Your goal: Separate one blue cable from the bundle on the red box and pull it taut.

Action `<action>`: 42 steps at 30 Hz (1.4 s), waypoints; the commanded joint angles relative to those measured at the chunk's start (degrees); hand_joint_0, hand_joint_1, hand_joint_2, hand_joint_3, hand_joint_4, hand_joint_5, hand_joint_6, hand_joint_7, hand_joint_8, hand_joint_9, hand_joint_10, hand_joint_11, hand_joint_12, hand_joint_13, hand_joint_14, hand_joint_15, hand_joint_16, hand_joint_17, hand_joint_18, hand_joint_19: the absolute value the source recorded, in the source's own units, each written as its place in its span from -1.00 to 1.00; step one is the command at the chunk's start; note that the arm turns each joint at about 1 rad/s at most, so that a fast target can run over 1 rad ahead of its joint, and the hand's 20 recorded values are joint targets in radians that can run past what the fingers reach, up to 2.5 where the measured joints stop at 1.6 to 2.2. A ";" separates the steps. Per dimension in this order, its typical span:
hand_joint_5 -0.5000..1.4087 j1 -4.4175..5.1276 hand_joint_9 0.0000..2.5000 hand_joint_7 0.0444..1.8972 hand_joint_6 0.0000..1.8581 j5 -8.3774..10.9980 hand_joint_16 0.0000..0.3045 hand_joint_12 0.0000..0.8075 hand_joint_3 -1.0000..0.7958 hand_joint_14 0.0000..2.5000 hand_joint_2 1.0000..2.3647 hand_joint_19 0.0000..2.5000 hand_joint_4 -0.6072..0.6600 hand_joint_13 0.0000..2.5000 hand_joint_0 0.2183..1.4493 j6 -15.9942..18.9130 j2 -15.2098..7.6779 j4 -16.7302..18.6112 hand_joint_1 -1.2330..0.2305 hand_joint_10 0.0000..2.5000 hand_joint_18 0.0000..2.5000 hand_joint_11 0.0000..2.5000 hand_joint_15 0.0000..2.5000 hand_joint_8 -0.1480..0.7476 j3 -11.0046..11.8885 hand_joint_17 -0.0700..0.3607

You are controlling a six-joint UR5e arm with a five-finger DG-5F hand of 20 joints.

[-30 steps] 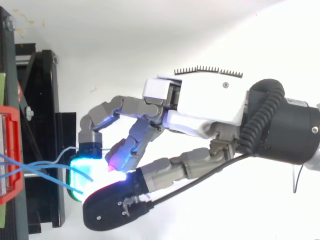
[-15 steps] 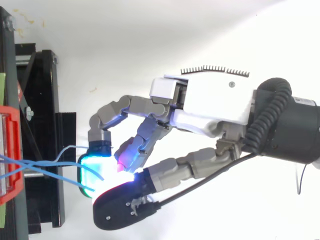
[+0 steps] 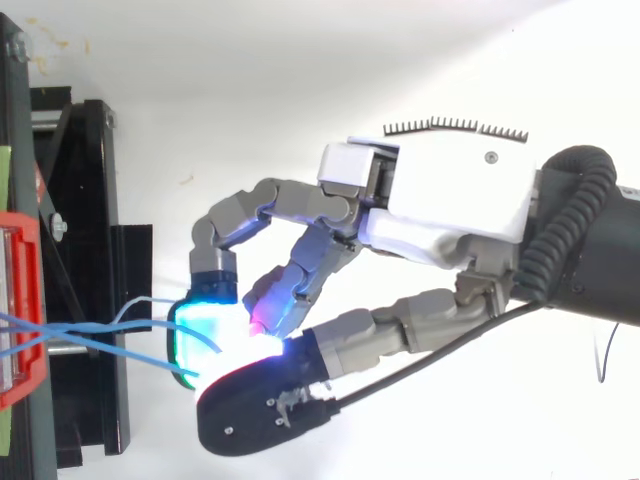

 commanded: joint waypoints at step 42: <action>-0.62 0.05 -0.07 0.19 -0.04 -0.06 -0.71 -0.05 -0.44 -0.99 -1.00 -0.71 0.18 -0.33 -0.38 -0.07 0.03 -0.01 -0.45 -0.99 -0.33 -0.52 -0.73 0.16 0.05 -0.22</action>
